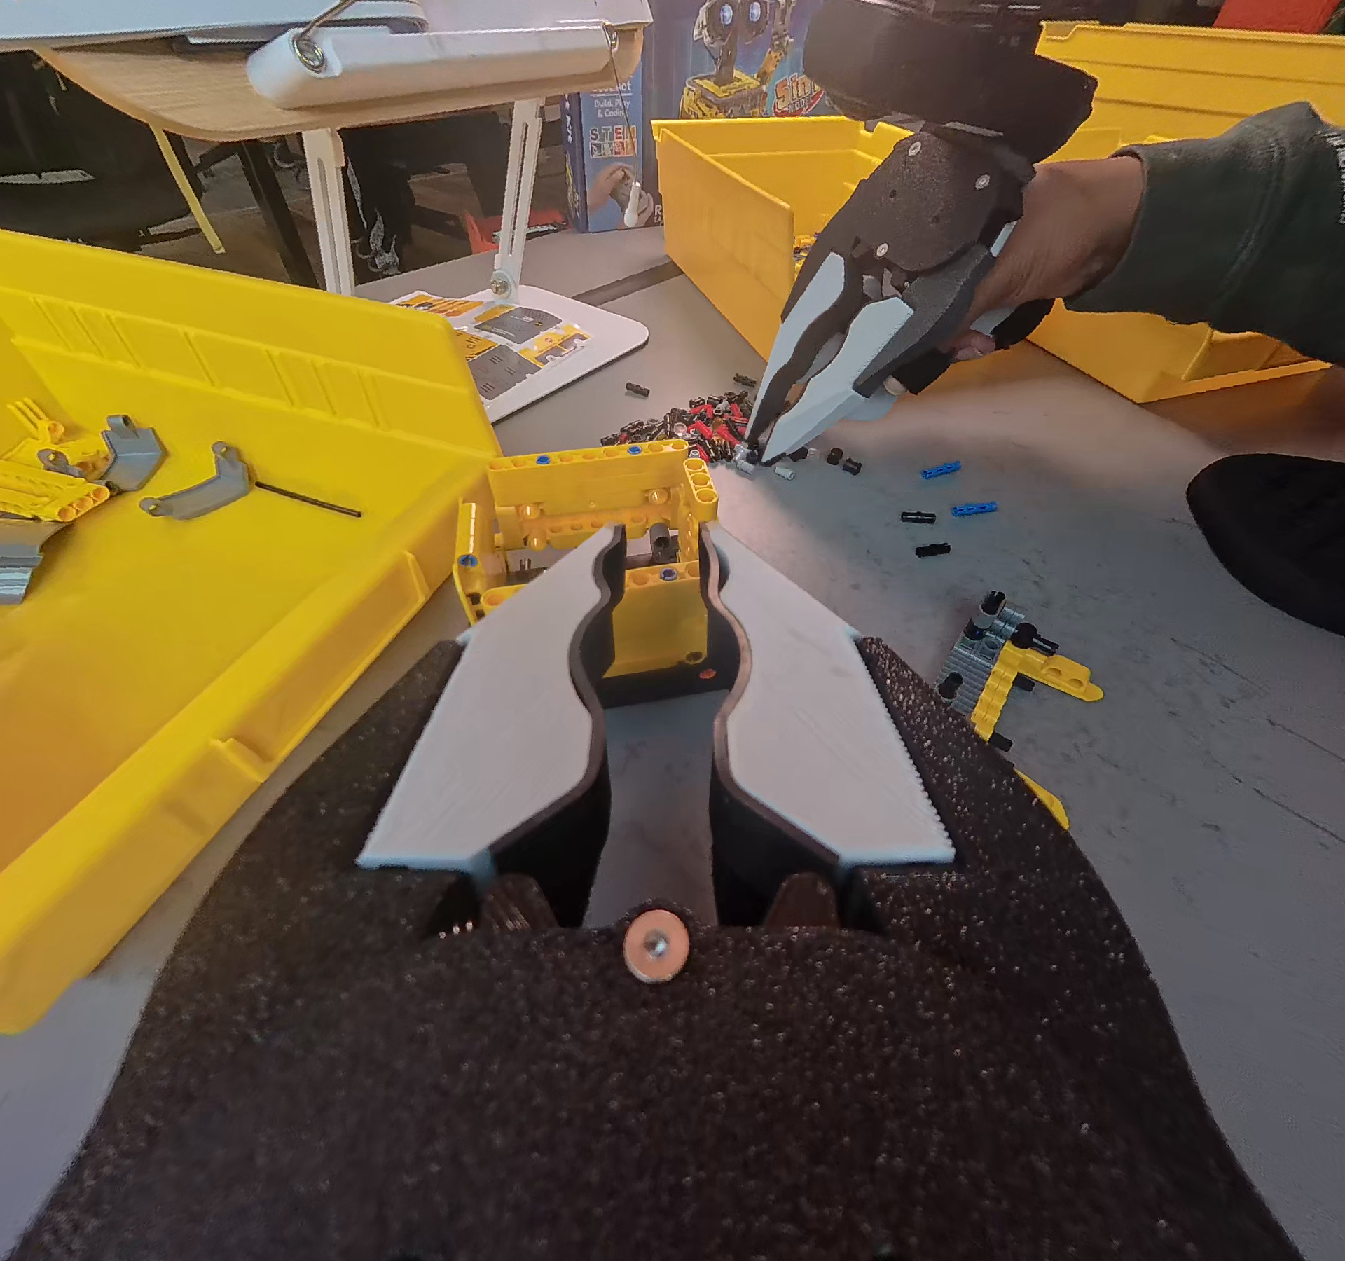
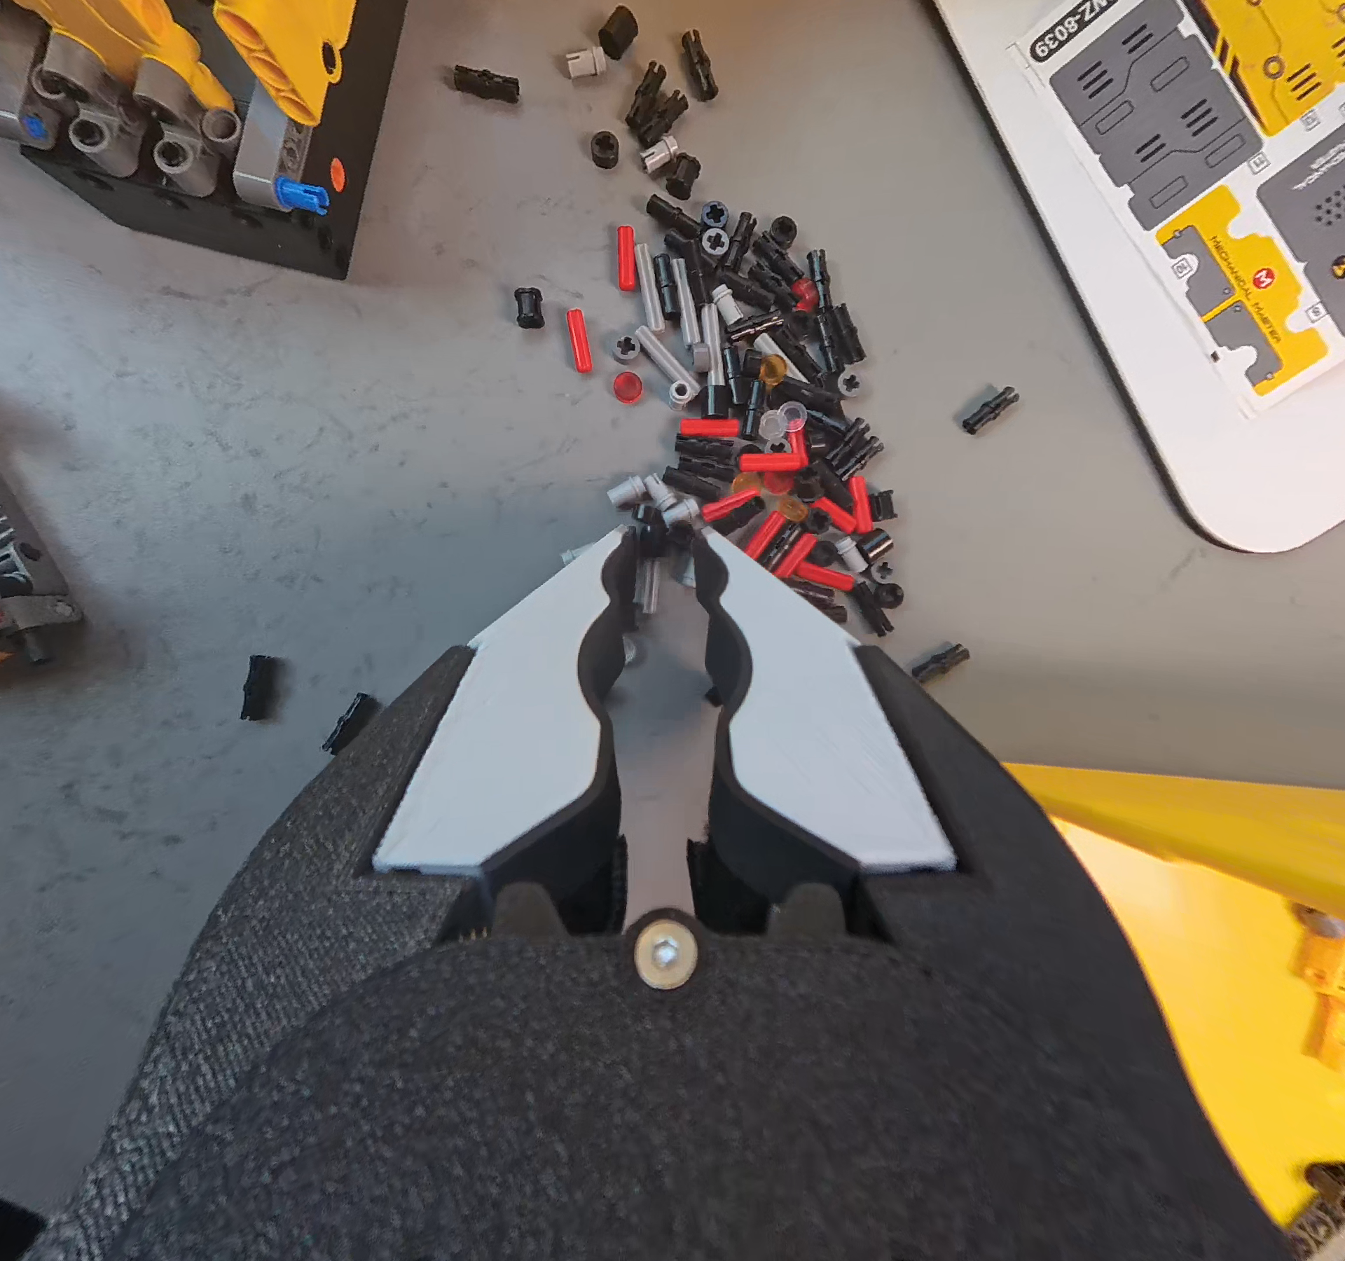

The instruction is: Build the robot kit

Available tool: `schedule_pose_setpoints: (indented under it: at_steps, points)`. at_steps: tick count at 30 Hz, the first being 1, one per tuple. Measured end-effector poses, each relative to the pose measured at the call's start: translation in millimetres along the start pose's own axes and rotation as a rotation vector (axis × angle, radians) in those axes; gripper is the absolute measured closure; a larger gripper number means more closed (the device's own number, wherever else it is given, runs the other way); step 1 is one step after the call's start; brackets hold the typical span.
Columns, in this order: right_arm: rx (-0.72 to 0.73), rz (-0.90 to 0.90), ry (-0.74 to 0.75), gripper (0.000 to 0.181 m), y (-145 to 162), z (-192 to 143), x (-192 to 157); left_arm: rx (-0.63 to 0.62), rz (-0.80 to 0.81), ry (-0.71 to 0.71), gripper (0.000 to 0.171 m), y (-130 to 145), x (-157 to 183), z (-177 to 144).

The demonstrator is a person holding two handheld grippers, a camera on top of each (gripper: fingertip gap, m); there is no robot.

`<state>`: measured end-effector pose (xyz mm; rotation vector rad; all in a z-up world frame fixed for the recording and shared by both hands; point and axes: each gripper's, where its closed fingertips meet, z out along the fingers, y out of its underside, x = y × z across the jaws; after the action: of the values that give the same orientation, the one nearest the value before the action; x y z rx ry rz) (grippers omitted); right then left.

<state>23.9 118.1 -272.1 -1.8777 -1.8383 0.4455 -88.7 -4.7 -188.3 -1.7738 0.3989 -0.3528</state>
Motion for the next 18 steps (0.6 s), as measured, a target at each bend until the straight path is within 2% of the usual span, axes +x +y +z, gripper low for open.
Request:
schedule_pose_setpoints:
  at_steps: [7, 18]
  points:
    - [0.006, -0.035, -0.017, 0.168, -0.5, -0.5, -8.8, -0.004, -0.007, 0.003, 0.153, 1.0, -0.5, 0.7]
    - [0.041, 0.001, 0.035, 0.166, -2.9, -8.8, 3.4, -0.010, -0.006, 0.000, 0.153, 2.0, -0.9, 1.4]
